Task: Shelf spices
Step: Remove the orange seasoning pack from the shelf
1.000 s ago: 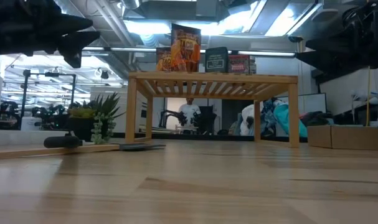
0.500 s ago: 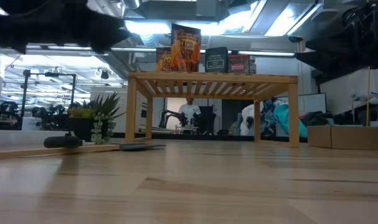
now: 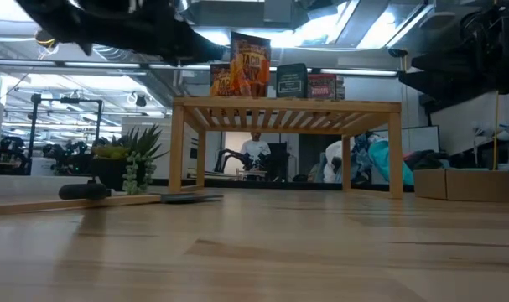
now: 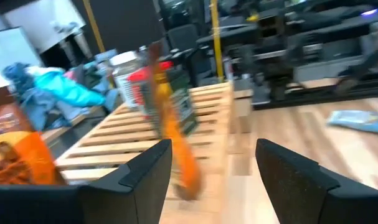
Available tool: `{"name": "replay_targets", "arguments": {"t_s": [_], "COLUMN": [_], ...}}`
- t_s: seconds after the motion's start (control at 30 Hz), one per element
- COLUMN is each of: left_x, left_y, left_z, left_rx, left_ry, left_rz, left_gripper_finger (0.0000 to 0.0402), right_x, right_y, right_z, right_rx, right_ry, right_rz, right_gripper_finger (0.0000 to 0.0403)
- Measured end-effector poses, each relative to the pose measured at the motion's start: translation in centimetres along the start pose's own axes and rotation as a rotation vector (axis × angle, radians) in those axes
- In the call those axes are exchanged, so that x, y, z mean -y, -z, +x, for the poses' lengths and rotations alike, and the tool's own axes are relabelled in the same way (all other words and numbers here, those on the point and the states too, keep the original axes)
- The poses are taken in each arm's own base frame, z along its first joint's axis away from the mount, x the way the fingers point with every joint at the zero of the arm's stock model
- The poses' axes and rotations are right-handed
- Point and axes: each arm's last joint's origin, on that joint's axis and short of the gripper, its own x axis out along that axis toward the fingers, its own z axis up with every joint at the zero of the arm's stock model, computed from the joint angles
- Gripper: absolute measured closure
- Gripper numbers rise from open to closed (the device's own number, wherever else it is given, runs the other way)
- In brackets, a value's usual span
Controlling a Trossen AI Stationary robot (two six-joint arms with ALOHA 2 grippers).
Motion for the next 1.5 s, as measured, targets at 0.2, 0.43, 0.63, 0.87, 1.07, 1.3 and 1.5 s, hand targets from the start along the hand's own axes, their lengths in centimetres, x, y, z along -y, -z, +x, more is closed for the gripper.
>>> {"name": "replay_targets", "arguments": {"t_s": [0.2,0.43,0.63,0.87,1.07,1.3,1.5], "left_x": [-1.6,-1.7,-1.5,-1.5,-1.5,1.6,6.7], "left_y": [0.3,0.6,1.1,1.1,0.9,0.1,-0.7], "left_z": [1.5,3.1,4.5,4.6,4.6,3.4,1.5], "left_rx": [-0.032,-0.028,-0.059,-0.061,-0.045,-0.118,-0.189], "left_ry": [-0.060,0.009,0.019,0.020,0.018,0.150,0.332], "left_rz": [-0.026,-0.068,-0.042,-0.061,-0.096,-0.166,-0.154], "left_gripper_finger": [0.0178,0.0178,0.0187,0.0312,0.0380,0.0389,0.0390], "right_x": [0.0,0.0,0.0,0.0,0.0,0.0,0.0], "right_y": [0.2,0.2,0.3,0.3,0.3,0.3,0.3], "right_z": [0.0,0.0,0.0,0.0,0.0,0.0,0.0], "right_rx": [-0.023,-0.025,-0.027,-0.028,-0.030,-0.031,-0.031], "right_ry": [-0.003,-0.003,-0.003,-0.003,-0.003,-0.003,-0.003], "right_rz": [-0.003,-0.003,-0.003,-0.004,-0.004,-0.004,-0.004], "right_gripper_finger": [0.0126,0.0126,0.0126,0.0126,0.0126,0.0126,0.0126]}}
